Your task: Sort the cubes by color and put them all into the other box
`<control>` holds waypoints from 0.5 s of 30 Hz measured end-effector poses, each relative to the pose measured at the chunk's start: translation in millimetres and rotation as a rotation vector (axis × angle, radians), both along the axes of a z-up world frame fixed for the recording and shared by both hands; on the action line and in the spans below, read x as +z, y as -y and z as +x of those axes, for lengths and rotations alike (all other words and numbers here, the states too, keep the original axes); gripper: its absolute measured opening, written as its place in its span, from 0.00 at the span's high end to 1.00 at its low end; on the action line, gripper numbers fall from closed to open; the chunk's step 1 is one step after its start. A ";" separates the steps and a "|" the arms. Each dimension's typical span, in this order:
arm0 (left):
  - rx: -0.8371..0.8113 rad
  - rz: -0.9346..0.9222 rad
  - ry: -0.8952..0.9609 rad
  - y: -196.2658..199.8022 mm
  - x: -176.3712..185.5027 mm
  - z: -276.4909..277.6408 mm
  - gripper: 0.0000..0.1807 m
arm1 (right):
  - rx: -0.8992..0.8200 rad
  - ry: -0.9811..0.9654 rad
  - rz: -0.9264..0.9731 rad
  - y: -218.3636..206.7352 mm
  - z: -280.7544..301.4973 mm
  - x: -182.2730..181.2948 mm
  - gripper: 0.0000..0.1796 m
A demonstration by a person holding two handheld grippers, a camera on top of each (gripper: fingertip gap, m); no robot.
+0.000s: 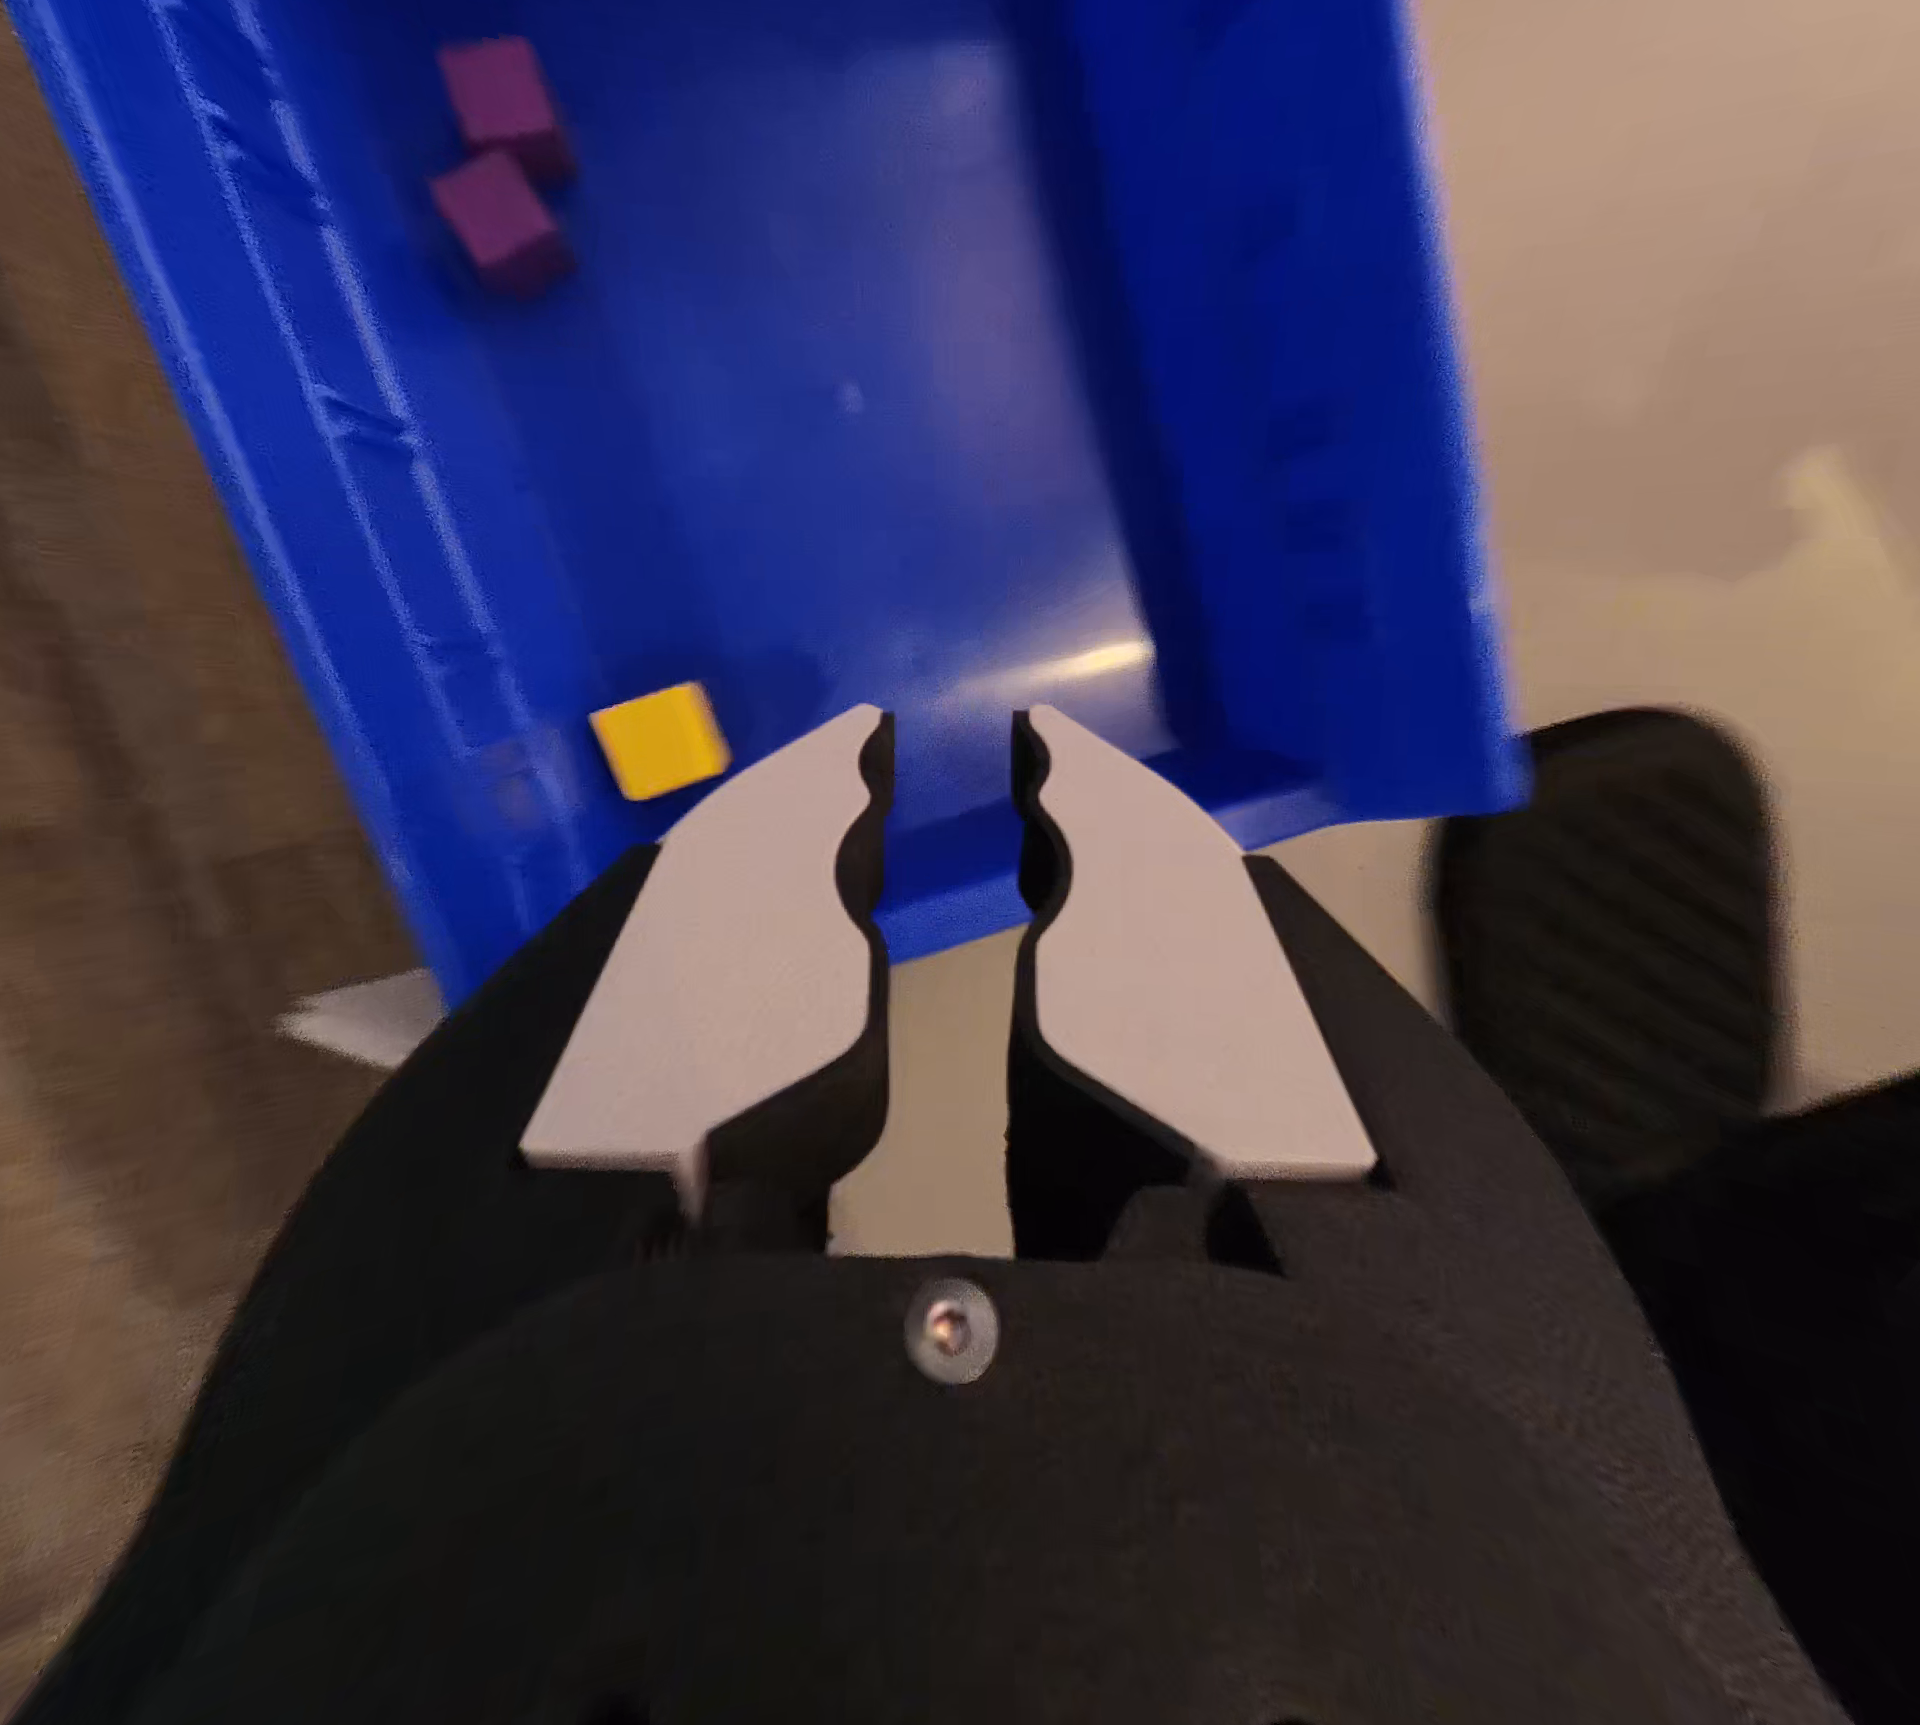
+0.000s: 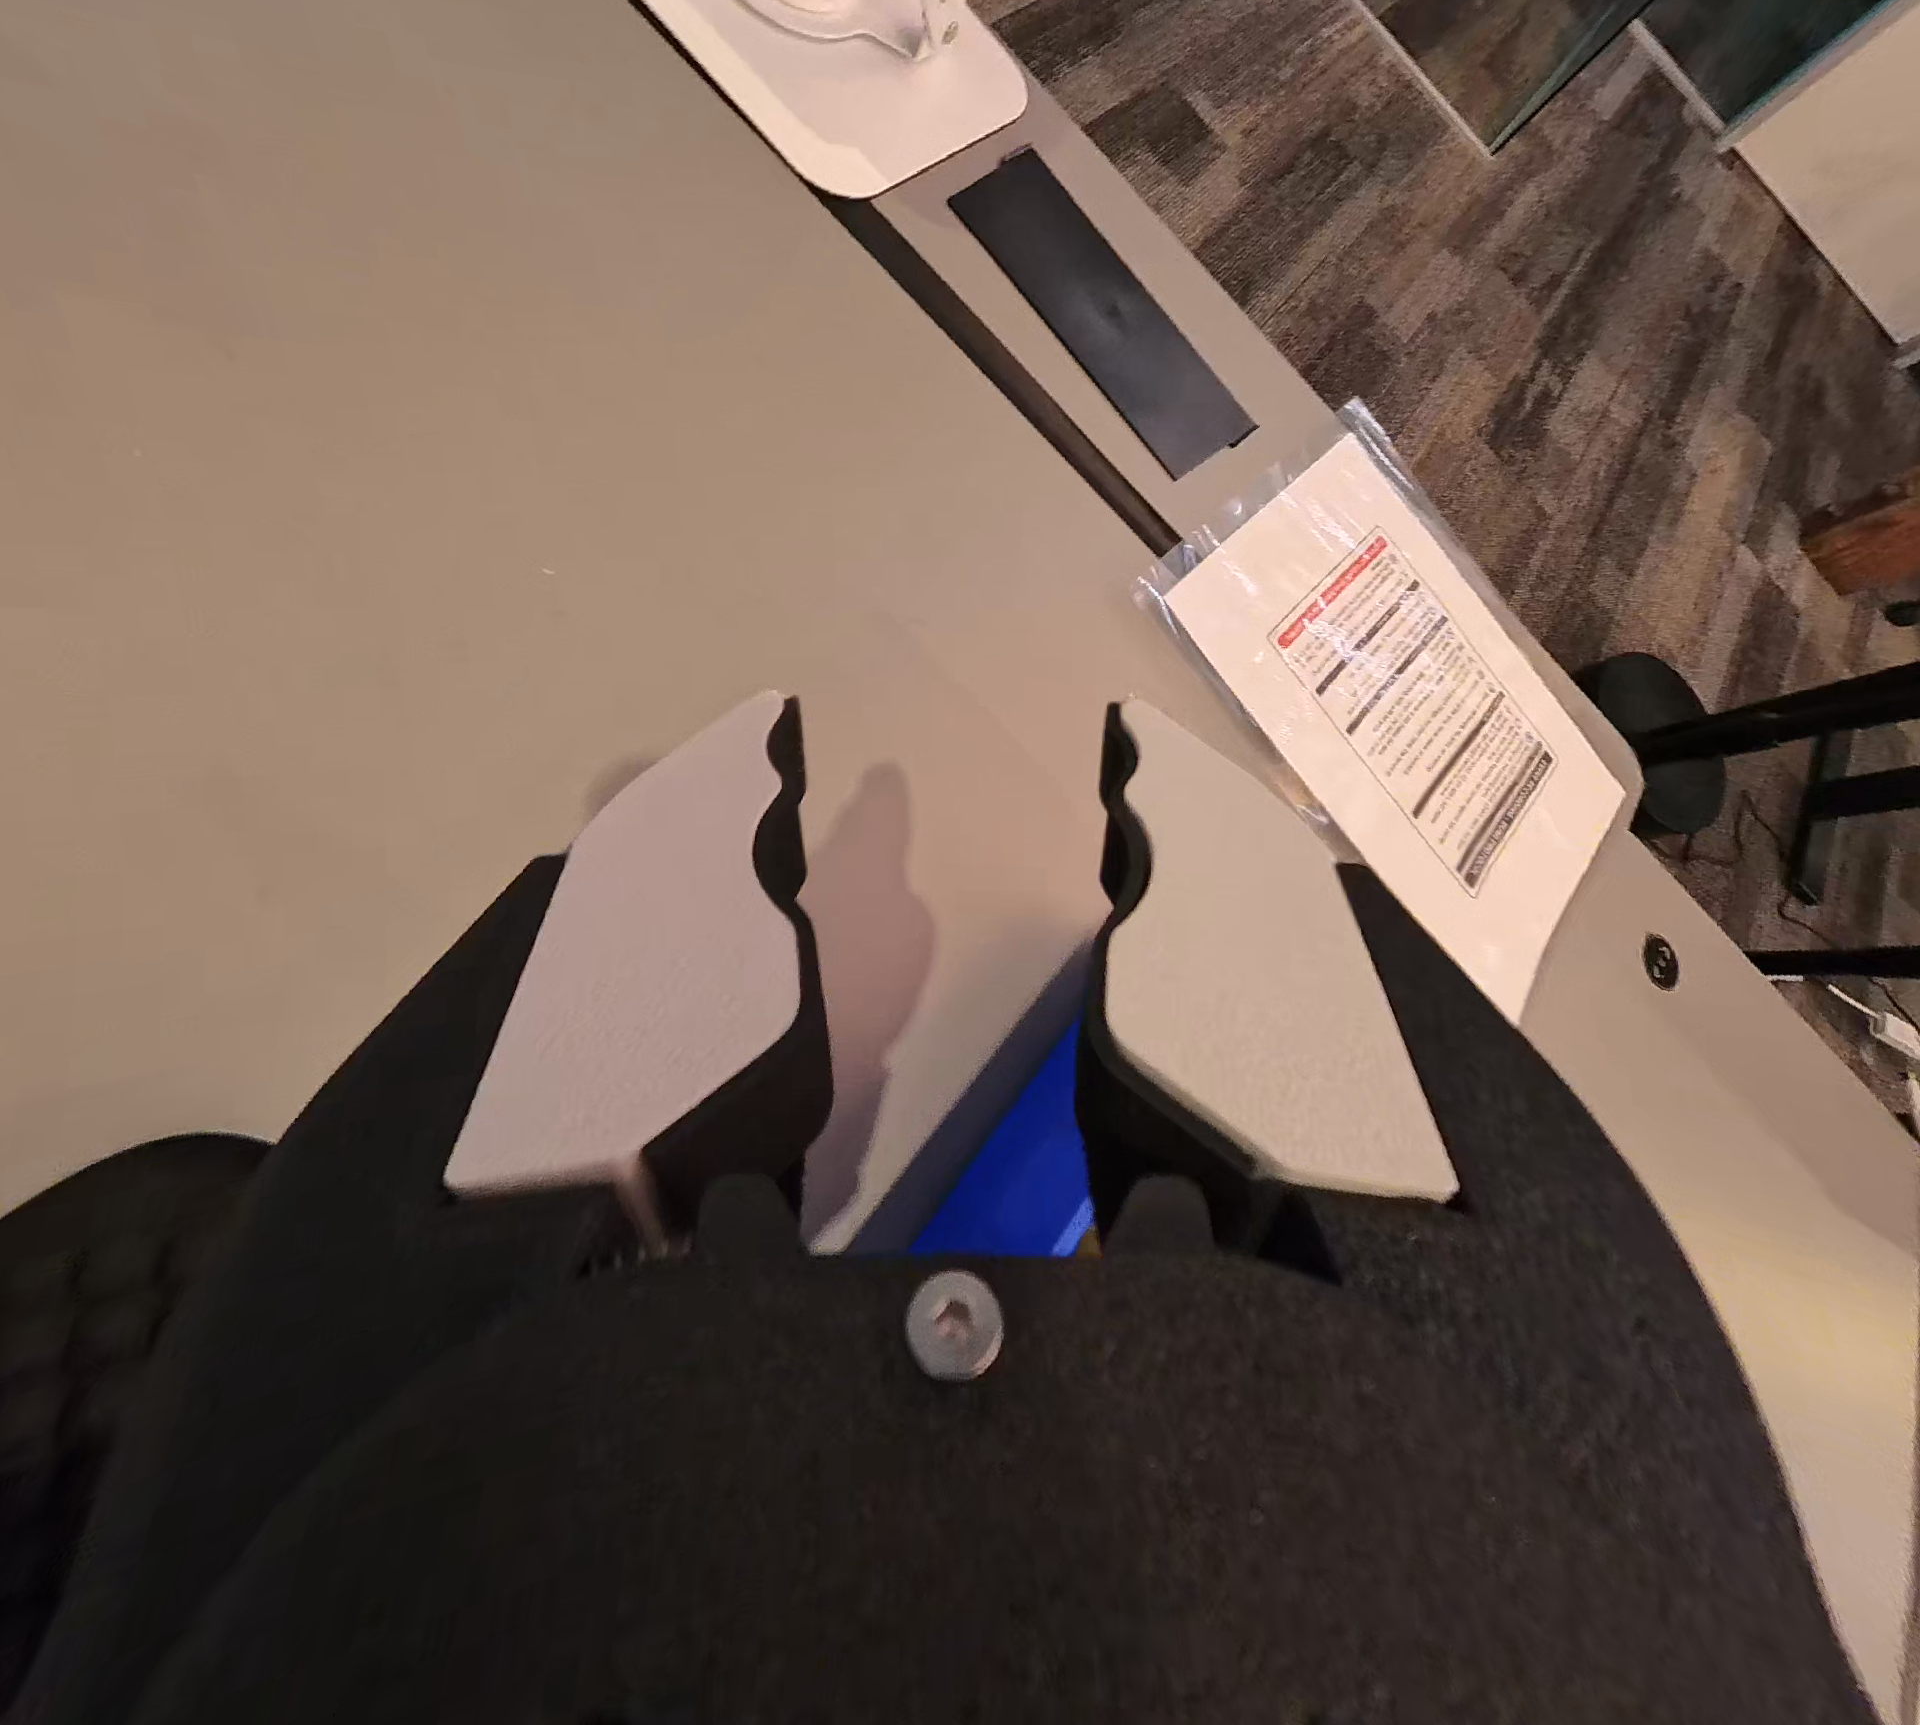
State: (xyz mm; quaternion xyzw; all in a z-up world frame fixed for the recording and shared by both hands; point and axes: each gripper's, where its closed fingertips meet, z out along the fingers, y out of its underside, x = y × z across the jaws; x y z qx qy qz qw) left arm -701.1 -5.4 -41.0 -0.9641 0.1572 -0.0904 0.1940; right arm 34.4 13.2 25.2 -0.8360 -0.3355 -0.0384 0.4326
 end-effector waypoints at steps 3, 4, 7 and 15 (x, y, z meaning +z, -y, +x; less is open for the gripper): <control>-0.218 -0.004 -0.171 3.3 -26.1 -12.2 0.80 | 0.016 -0.011 -0.015 -1.1 -3.7 -4.3 0.70; -0.289 -0.019 -0.239 6.0 -35.6 -19.1 0.79 | 0.017 -0.013 -0.016 -1.3 -4.1 -4.4 0.70; -0.392 -0.032 -0.390 3.7 -56.3 -39.8 0.76 | 0.031 -0.031 -0.014 0.0 -6.8 -3.8 0.70; -0.555 -0.063 -0.498 -7.7 -65.4 -44.3 0.79 | 0.050 -0.056 -0.031 3.2 -8.2 -7.5 0.70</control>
